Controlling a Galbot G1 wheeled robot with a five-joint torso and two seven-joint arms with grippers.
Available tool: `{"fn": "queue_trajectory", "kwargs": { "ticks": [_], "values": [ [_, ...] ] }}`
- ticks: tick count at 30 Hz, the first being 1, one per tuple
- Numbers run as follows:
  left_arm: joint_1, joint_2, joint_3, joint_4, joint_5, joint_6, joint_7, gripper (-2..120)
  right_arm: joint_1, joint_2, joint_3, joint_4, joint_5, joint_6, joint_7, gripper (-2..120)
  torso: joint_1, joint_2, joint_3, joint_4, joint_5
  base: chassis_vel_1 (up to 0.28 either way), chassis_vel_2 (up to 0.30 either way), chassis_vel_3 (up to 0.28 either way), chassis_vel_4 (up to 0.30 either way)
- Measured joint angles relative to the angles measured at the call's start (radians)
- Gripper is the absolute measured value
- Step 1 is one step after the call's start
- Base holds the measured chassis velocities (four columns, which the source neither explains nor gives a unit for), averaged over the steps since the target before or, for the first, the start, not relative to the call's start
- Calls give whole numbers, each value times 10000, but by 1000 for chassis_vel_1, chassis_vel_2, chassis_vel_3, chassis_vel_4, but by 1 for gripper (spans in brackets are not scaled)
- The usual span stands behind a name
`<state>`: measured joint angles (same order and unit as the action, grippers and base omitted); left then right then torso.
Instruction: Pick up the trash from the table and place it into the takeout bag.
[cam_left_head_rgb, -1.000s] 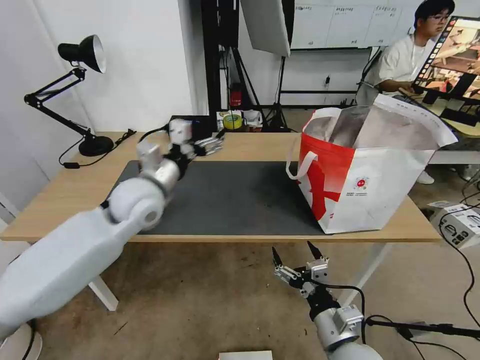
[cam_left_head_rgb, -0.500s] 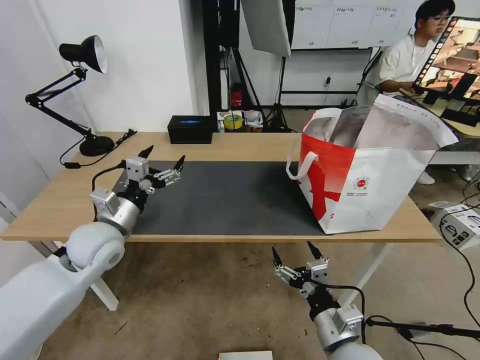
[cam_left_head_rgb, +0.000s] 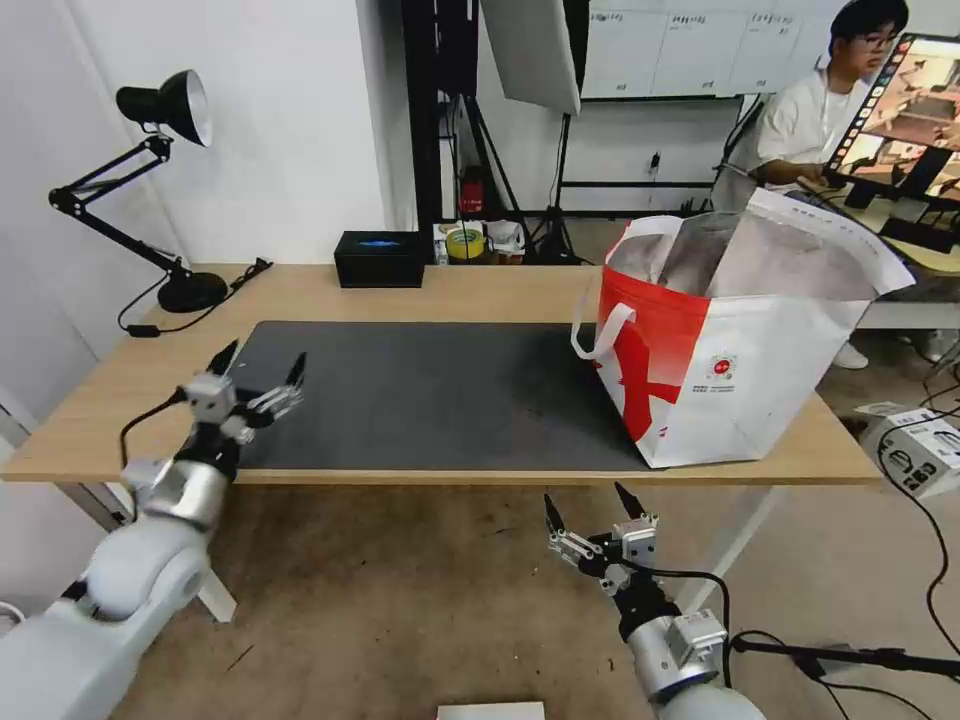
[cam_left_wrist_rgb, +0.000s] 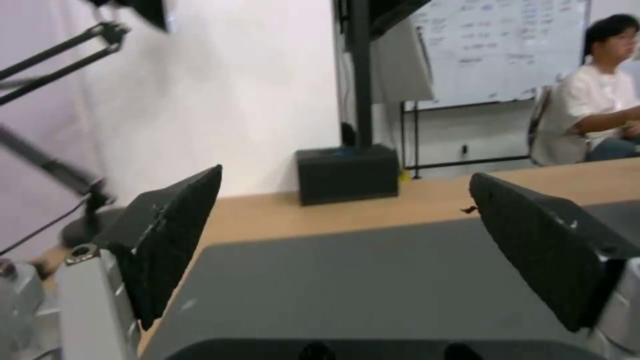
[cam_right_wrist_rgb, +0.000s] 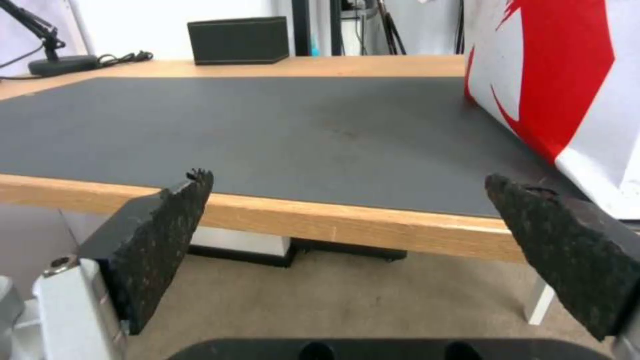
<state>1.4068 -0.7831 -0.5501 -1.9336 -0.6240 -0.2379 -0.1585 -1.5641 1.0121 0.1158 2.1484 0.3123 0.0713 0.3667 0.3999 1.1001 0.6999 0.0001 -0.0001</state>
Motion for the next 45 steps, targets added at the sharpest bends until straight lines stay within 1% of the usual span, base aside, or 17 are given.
{"fn": "queue_trajectory", "kwargs": {
  "ticks": [2,3,5,6,8,9,11,15,18,22,30,36,45],
  "values": [
    [212,-84,-162,-32,1,-28,7,100,0,0,0,0,0,0,-1,100,0,0,0,0,0,0,0,0,0],
    [633,-288,-454,-101,21,-68,25,100,0,0,0,0,0,0,0,100,0,0,0,-2,1,0,0,0,0],
    [1165,-575,-768,-147,145,-180,89,100,0,0,0,0,0,0,0,100,0,0,0,-1,1,0,0,0,0],
    [1165,-575,-768,-147,145,-180,89,100,0,0,0,0,0,0,0,100,0,0,0,-1,1,0,0,0,0],
    [1726,-905,-1068,-168,363,-372,233,100,0,-1,0,0,0,0,0,100,0,0,0,-1,0,0,0,0,0],
    [1726,-905,-1068,-168,363,-372,233,100,0,-1,0,0,0,0,0,100,0,0,0,-1,0,0,0,0,0],
    [2269,-1200,-1352,-192,481,-544,472,100,0,0,0,0,0,0,0,100,-1,0,-1,-1,1,0,0,0,0],
    [2729,-1424,-1531,-250,525,-601,605,100,0,0,0,0,0,0,0,100,0,0,0,0,1,0,0,0,0],
    [3256,-1747,-1694,-285,652,-618,677,100,0,0,0,0,0,0,0,100,0,0,0,0,1,0,0,0,0],
    [3513,-1867,-1740,-248,678,-630,699,100,0,0,0,0,0,0,0,100,0,0,0,-1,1,0,0,0,0],
    [3639,-1909,-1690,-46,662,-612,715,100,0,0,0,0,0,0,0,100,0,0,0,-1,0,0,0,0,0],
    [3584,-1987,-1565,110,639,-632,719,100,0,-1,0,0,0,0,0,100,1,-1,0,-2,1,0,0,0,0],
    [3563,-1993,-1536,80,630,-620,719,100,0,-1,0,0,0,0,0,100,1,-2,1,-1,0,0,0,0,0]
  ]
}}
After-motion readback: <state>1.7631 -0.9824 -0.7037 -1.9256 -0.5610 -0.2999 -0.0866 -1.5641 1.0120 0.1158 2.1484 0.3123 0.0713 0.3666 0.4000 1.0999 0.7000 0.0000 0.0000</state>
